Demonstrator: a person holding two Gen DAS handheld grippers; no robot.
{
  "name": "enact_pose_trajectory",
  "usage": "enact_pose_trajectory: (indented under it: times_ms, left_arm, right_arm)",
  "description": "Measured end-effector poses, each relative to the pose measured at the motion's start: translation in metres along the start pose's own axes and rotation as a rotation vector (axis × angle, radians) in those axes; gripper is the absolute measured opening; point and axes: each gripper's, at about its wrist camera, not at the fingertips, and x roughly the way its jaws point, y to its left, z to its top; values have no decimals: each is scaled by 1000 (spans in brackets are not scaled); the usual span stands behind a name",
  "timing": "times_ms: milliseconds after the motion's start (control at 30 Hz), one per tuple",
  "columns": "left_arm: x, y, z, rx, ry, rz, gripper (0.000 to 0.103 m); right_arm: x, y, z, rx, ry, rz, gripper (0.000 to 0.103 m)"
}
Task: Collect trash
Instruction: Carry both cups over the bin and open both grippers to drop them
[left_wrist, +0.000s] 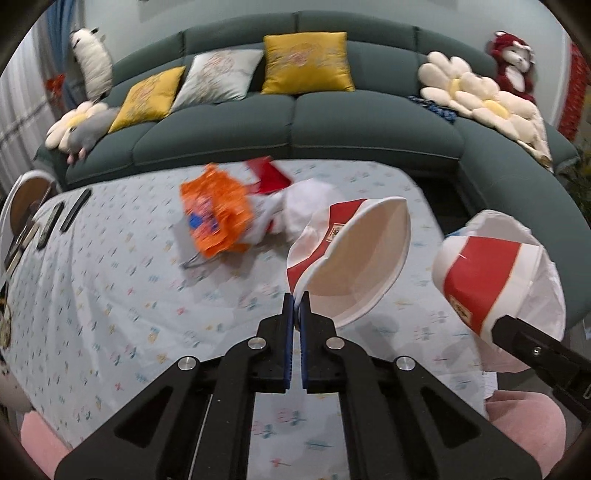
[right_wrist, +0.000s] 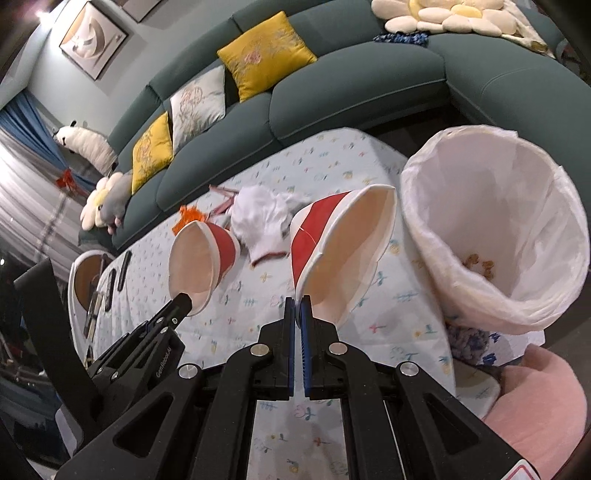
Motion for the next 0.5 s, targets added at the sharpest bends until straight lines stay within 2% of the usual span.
enact_pose_trajectory:
  times_ms: [500]
  left_arm:
    - [-21, -107, 27, 159, -74, -147, 2]
  right_arm:
    - [-55, -72, 21, 108, -137, -69, 4]
